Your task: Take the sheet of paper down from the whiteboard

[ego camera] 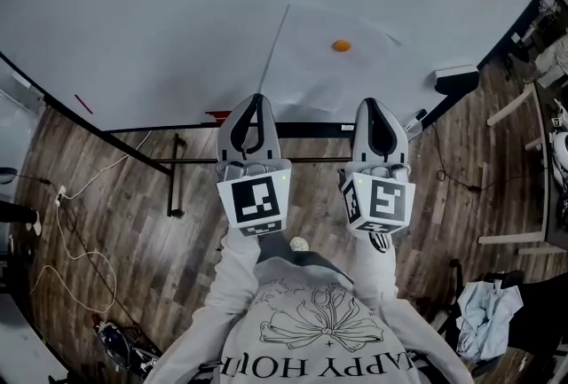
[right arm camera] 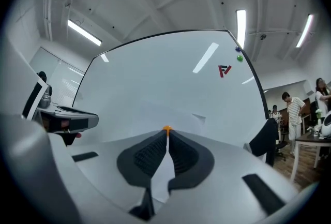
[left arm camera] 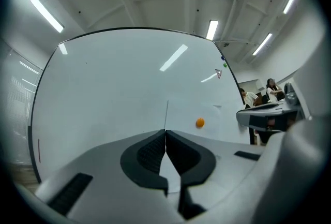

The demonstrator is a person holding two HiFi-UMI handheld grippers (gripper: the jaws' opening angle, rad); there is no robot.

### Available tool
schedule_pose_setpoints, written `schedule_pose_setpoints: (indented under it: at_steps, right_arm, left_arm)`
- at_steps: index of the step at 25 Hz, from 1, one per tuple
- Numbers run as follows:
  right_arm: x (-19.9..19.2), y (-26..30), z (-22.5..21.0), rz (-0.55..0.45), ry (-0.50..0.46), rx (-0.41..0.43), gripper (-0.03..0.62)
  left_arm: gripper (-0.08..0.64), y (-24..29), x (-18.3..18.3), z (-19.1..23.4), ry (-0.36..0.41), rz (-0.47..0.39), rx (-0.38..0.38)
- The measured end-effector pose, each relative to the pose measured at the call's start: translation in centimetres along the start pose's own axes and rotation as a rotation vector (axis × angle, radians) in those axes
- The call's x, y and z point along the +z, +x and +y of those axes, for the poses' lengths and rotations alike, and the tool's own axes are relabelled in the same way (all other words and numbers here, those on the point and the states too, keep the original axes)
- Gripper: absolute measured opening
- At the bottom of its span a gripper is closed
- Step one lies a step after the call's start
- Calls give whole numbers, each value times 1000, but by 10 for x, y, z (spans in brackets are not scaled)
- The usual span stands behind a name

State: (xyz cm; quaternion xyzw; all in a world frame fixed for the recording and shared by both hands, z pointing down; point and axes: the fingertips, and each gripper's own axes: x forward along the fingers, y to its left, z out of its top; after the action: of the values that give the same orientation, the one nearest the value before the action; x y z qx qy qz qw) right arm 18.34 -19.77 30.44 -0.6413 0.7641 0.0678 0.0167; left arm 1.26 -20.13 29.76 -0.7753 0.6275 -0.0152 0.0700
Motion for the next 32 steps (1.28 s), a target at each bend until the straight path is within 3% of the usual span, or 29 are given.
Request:
schedule_pose_setpoints:
  at_steps: [6,13,22,25,32]
  right_arm:
    - [-2,27,-2,-5,-5,6,3]
    - [-2,58,2,-4,-12,-4,8]
    - [2,86,8,3,-56,-3,118]
    - [0,96,7,21,-79,-11,137]
    - [-9,116,10,68,-121,-29,149]
  left_arm:
    - [5,23,-5,7,-14,5,11]
    - [5,53,-14,9,-15,42,-43]
    - [8,85,-25,11,-49,75,-130]
    - [88,90,-26,8,-53,77,-161]
    - [123,99,-34,5,-33,95,-208]
